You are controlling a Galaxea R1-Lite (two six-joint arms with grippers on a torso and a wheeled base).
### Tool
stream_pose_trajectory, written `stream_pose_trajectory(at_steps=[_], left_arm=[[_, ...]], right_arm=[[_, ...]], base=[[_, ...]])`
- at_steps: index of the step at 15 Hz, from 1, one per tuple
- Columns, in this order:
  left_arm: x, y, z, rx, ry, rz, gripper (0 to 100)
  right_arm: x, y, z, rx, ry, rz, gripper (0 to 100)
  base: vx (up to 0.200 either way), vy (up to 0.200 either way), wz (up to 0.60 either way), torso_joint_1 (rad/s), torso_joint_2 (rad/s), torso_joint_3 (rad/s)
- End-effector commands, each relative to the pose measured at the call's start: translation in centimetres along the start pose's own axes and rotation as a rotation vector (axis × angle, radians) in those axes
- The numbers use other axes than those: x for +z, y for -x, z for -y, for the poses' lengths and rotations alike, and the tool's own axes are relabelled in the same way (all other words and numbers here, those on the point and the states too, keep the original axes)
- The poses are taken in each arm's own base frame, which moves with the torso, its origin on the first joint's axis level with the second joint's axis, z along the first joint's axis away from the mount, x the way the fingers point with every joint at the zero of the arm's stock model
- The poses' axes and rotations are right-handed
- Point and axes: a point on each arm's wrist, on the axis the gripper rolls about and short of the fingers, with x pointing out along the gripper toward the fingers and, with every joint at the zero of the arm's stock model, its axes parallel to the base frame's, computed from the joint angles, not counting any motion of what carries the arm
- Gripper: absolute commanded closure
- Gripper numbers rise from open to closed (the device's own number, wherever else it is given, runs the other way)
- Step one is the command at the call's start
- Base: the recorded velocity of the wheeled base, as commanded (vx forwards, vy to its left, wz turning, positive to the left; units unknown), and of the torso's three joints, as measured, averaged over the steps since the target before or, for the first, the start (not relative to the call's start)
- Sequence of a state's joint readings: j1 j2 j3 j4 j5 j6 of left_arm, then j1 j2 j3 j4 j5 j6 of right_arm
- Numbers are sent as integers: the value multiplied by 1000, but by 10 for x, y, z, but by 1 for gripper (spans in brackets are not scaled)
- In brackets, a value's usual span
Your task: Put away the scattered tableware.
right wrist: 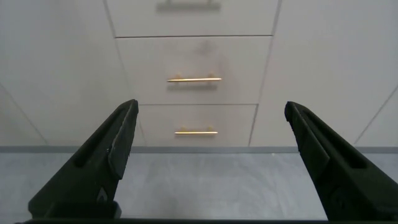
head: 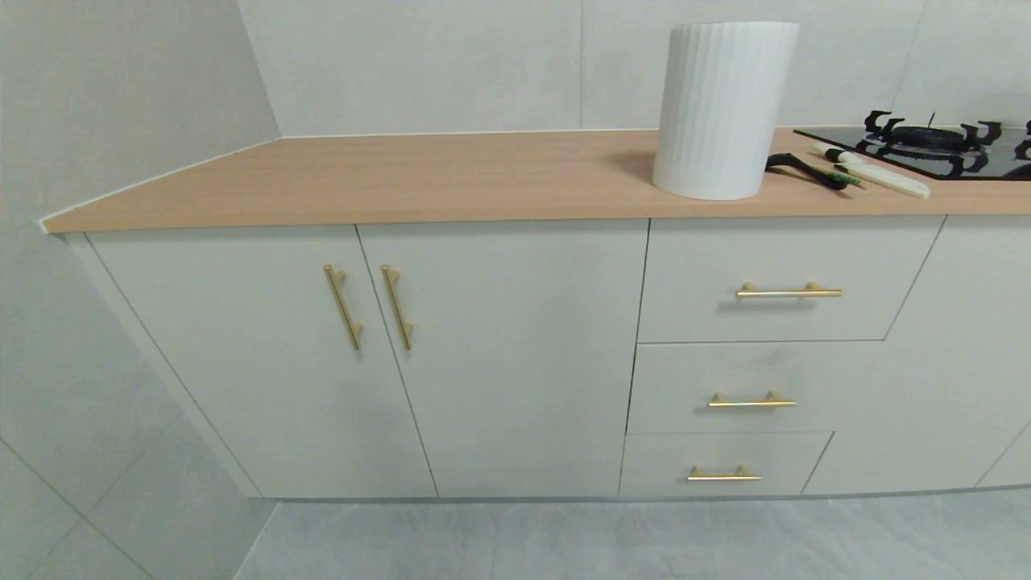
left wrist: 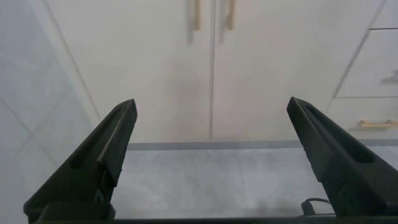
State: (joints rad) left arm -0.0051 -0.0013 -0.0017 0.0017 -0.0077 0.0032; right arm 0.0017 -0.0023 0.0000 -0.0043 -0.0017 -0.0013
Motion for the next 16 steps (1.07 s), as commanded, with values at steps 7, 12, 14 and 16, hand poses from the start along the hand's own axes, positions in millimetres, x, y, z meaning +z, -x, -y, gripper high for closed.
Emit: stream_pose_trajectory(at_steps=[7,12,14,16], left_arm=[[0,0,0,0,0,-3,0],[0,0,0,0,-1,-1,0],[0,0,0,0,-3,-1,0],[0,0,0,-3,-3,-1,0]], right_arm=[[0,0,0,0,0,-2,0],[0,0,0,0,0,-2,0],[0,0,0,0,0,-2,0],[0,0,0,0,0,-2,0]], base=[[0,-86,0,2,2,1],[0,0,0,0,0,0],[200,0,0,5,2,2],[200,0,0,-2,5,7]])
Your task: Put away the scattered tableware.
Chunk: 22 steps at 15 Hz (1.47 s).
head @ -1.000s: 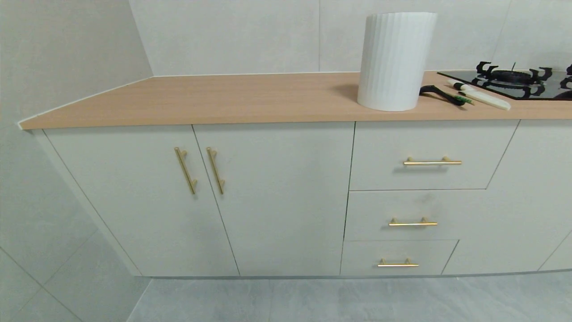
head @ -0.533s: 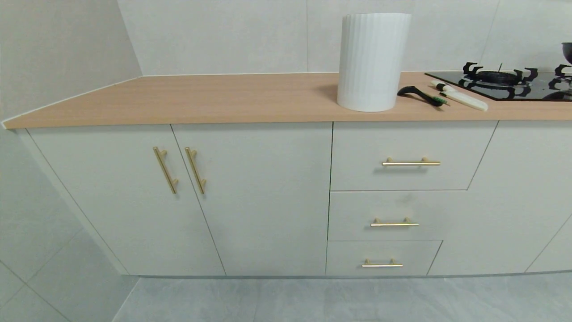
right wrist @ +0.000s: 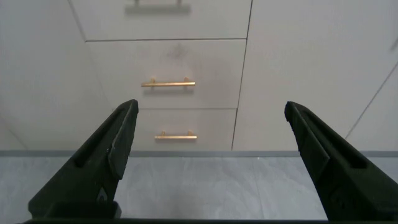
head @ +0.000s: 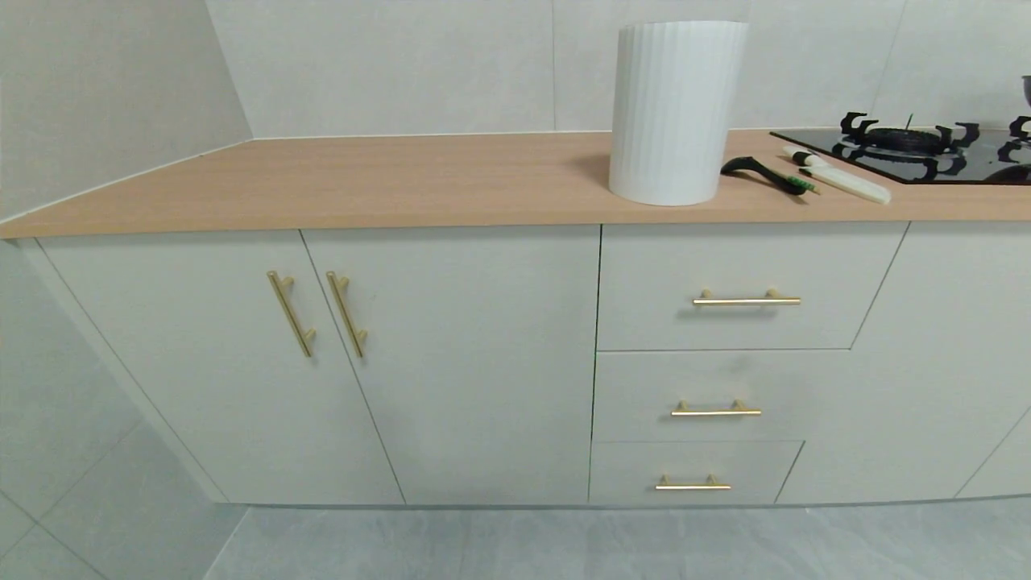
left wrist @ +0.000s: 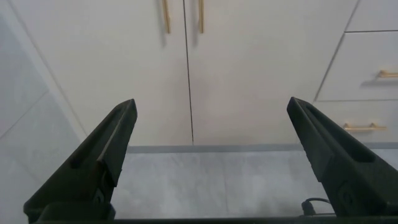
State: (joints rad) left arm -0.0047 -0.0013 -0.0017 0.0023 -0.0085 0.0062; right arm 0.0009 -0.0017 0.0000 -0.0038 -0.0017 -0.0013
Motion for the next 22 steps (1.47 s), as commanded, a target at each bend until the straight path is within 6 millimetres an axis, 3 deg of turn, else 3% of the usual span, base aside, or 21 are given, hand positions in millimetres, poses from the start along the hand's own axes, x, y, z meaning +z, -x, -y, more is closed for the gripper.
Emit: stream_pose_trajectory(at_steps=[1,14,15,17,22], left_arm=[[0,0,0,-1,0,-1,0],[0,0,0,2,3,-1,0],[0,0,0,2,3,-1,0],[0,0,0,2,3,-1,0],[0,0,0,2,3,-1,0]], right_arm=[[0,0,0,1,0,-1,0],[0,0,0,5,9,-1,0],[3,0,0,5,14,18,0],[42,7,0,41,1,93,0],[58,-24,-1,122,5,-134,0]], base=[[200,0,0,7,7,-2],[0,0,0,0,0,0],[0,0,0,0,0,0],[0,0,0,0,0,0],[0,0,0,0,0,0]])
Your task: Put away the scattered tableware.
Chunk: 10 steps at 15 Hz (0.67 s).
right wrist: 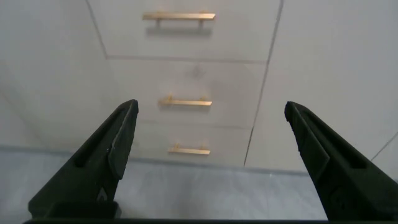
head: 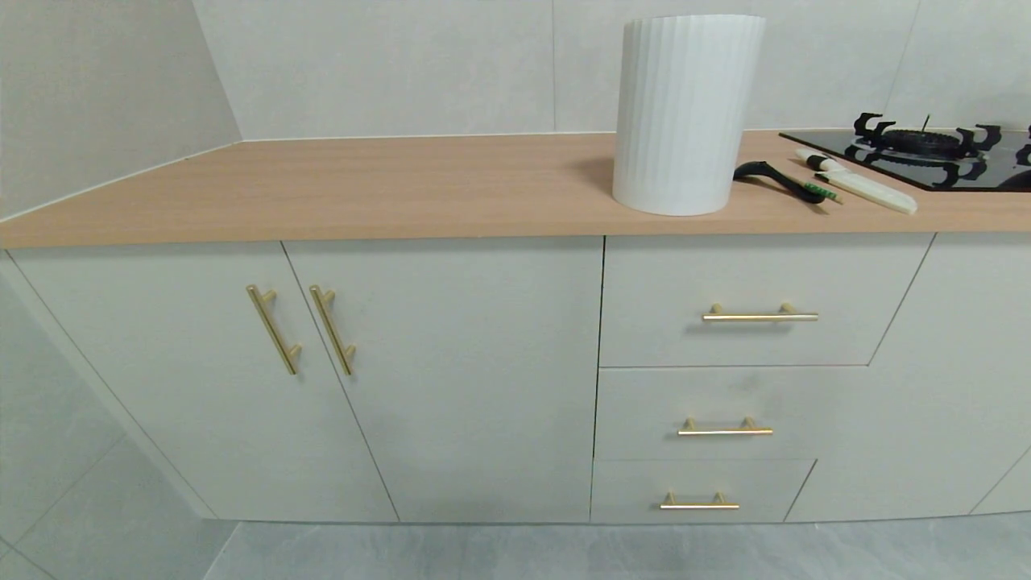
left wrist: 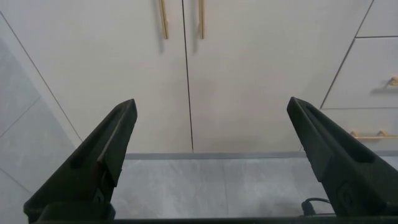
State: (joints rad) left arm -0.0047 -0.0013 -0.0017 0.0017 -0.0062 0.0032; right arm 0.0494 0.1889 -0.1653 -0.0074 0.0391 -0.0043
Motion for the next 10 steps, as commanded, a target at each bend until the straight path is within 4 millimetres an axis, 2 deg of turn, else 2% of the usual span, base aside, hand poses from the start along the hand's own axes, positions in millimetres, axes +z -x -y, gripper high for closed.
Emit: stream_pose_trajectory(at_steps=[1,2,7,8,10], left_arm=[[0,0,0,0,0,-1,0],[0,0,0,0,0,-1,0],[0,0,0,0,0,-1,0],[0,0,0,0,0,-1,0],[0,0,0,0,0,-1,0]], right_arm=[[13,-28,0,59,-3,-178,0],[16,-35,0,70,-2,-214,0],[33,-102,-8,154,13,-491,0],[27,-127,-13,168,23,-603,0],[17,-159,-20,190,40,-707,0]], base=[[0,0,0,0,0,0],[0,0,0,0,0,0],[0,0,0,0,0,0],[0,0,0,0,0,0],[0,0,0,0,0,0]])
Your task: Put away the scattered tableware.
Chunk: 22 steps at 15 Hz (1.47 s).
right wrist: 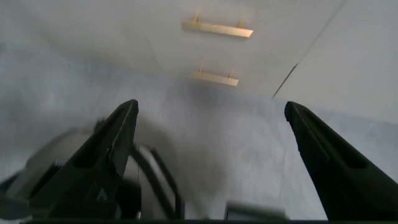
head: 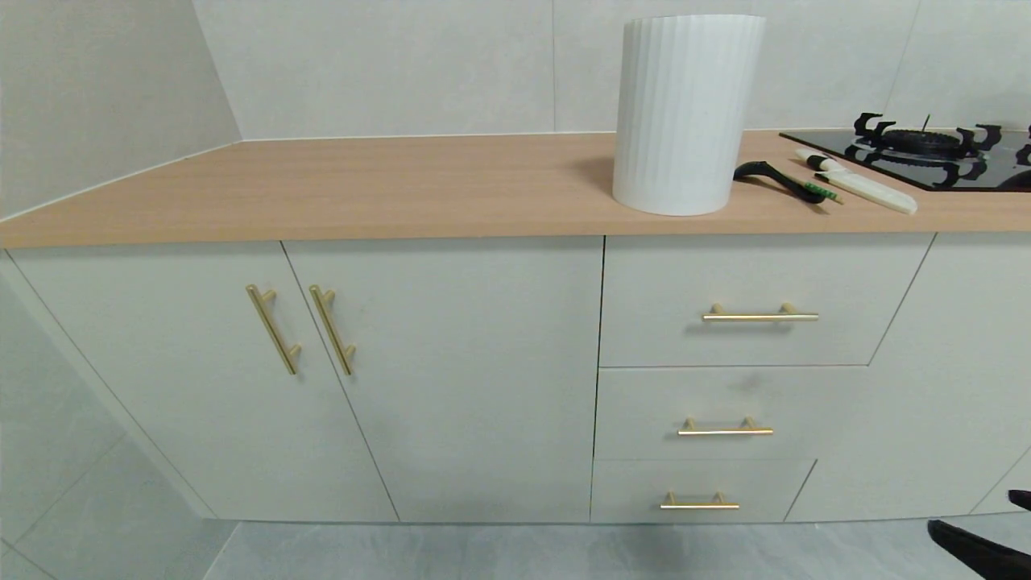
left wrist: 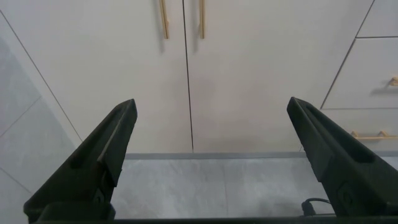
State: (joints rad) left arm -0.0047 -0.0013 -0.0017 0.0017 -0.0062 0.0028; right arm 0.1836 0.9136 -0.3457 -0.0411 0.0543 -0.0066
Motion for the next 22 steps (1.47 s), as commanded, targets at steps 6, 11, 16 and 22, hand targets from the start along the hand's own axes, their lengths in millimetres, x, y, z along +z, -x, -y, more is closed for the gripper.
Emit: stream_pose_trajectory(at_steps=[6,11,16,22], left_arm=[[0,0,0,0,0,-1,0],[0,0,0,0,0,-1,0],[0,0,0,0,0,-1,0],[0,0,0,0,0,-1,0]], right_arm=[[24,-163,-5,39,41,-216,0],[26,-236,-5,-29,48,-285,0],[15,-273,-9,-88,-12,-191,0],[-1,-296,4,-172,-36,-142,0]], base=[[0,0,0,0,0,0],[0,0,0,0,0,0],[0,0,0,0,0,0],[0,0,0,0,0,0]])
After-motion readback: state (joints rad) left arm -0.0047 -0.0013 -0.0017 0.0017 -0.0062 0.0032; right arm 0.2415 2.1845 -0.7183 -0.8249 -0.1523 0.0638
